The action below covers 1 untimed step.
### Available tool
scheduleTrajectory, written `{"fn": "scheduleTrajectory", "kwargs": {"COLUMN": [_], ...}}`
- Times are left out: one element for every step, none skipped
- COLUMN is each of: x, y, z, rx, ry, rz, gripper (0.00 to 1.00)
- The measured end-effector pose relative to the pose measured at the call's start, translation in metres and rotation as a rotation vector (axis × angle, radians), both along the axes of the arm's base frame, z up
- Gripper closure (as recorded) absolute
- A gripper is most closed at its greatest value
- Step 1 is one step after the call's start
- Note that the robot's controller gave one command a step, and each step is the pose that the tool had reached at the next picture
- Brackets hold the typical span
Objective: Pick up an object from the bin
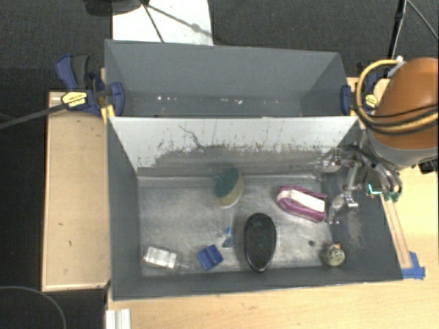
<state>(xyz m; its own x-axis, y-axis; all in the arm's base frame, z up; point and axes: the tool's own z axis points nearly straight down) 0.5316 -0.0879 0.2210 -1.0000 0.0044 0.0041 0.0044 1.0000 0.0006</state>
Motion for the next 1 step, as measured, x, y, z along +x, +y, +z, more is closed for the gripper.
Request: {"fn": "scheduleTrajectory", "kwargs": {"x": [0.0108], "y": [-0.0057], "z": [-0.1241], "rx": [-0.005], "ry": [-0.029], "rz": [0.182], "gripper": [0.0]}}
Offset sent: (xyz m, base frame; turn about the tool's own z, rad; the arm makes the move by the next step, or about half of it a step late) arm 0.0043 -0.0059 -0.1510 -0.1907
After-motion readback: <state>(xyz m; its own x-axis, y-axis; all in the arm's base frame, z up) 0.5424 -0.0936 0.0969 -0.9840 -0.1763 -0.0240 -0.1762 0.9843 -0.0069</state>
